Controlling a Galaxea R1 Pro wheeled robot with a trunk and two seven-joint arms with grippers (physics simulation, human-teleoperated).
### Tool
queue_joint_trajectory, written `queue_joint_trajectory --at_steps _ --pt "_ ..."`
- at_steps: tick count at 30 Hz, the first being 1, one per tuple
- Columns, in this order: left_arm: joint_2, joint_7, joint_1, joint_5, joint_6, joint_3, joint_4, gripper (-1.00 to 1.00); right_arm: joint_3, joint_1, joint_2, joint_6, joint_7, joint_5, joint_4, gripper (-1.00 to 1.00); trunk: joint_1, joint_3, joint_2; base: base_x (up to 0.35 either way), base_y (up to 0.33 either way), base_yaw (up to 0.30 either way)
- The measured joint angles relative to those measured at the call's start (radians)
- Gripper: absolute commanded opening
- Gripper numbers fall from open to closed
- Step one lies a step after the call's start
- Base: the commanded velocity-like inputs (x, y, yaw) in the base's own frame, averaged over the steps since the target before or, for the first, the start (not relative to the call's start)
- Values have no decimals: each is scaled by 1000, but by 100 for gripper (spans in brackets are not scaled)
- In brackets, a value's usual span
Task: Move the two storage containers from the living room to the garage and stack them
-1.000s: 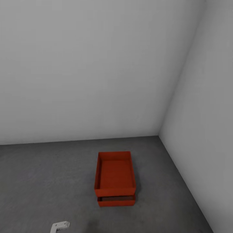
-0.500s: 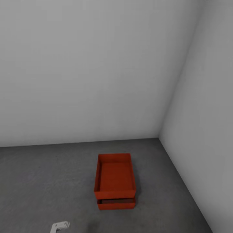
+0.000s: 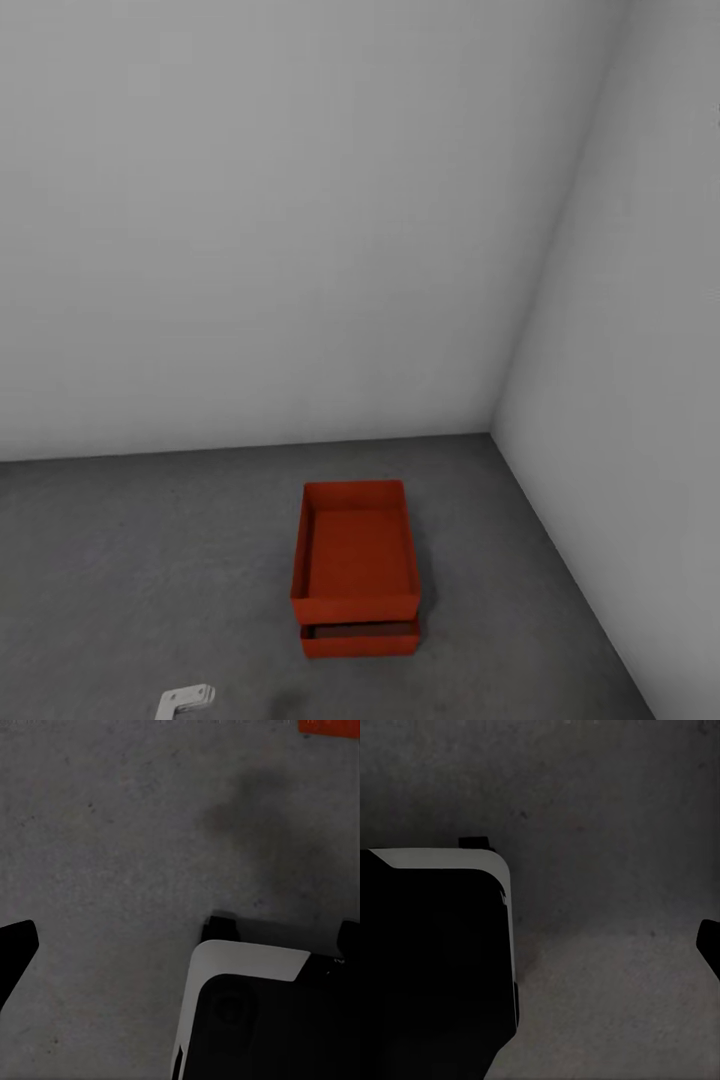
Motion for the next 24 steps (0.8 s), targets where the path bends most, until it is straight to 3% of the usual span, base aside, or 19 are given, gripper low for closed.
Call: queue_joint_trajectory --at_steps 12,24 --pt "0 0 0 0 0 0 0 100 0 0 0 0 0 -1 0 100 0 19 0 0 0 0" --pt "0 -1 10 -1 2 0 0 100 1 0 -2 0 0 0 0 100 0 20 0 0 0 0"
